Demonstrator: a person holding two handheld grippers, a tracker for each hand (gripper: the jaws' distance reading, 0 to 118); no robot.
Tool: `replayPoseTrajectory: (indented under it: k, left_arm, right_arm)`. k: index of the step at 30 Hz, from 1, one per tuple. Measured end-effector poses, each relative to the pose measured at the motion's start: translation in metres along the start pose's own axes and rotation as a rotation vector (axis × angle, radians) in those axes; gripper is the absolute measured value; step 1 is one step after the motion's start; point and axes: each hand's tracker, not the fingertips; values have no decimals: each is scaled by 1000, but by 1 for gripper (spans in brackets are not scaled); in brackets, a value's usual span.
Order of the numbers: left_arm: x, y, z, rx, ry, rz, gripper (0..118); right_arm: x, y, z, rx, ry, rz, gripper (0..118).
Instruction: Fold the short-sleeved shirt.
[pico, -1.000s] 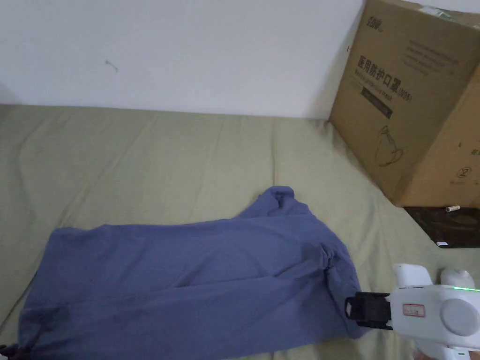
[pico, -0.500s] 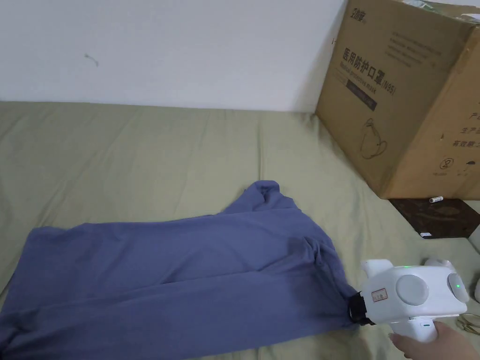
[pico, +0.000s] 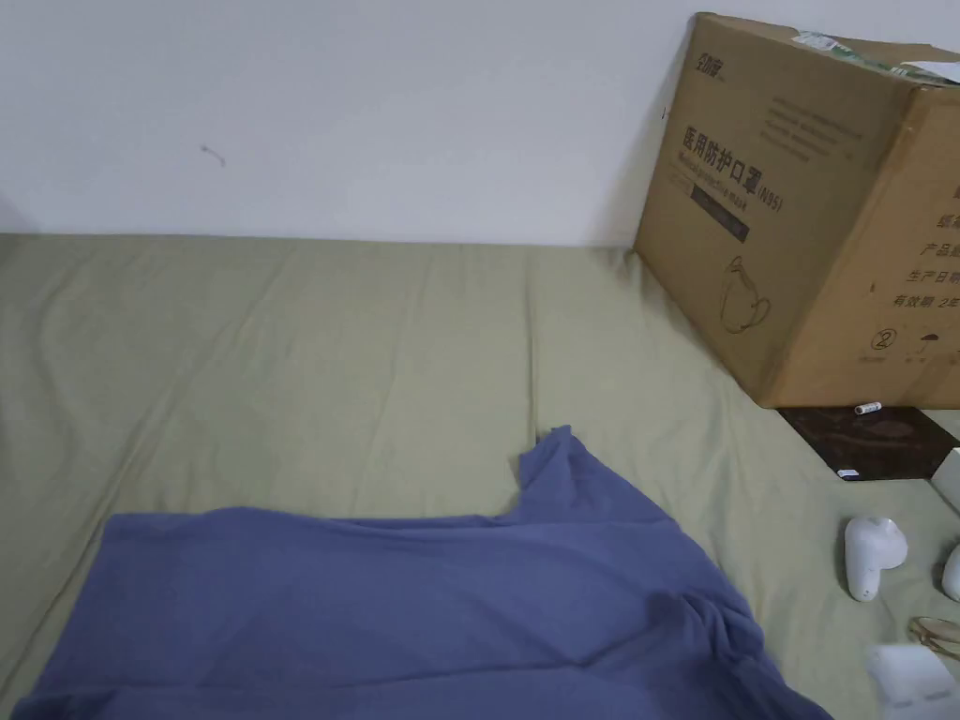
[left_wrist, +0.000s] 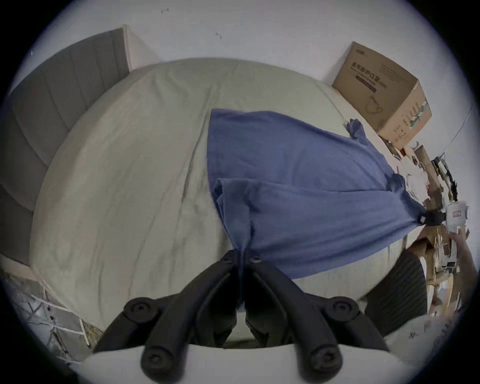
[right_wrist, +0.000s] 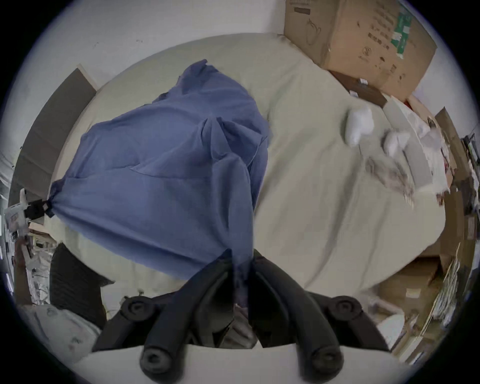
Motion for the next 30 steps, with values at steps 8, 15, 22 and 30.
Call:
replayPoseTrajectory:
  k: [8, 15, 22, 30]
  left_arm:
    - [-4, -22, 4, 34, 33, -4, 50]
    - [3, 8, 41, 171, -12, -6, 118]
    - [34, 80, 58, 353, -88, 3, 32]
    - [19, 173, -23, 240, 2, -46, 0]
  right_arm:
    - [-7, -28, -13, 39, -37, -66, 47]
    - [-38, -5, 32, 262, -38, 14, 111]
    - [-89, 59, 74, 556, 103, -14, 56]
    - [-126, 136, 50, 565, 144, -1, 0]
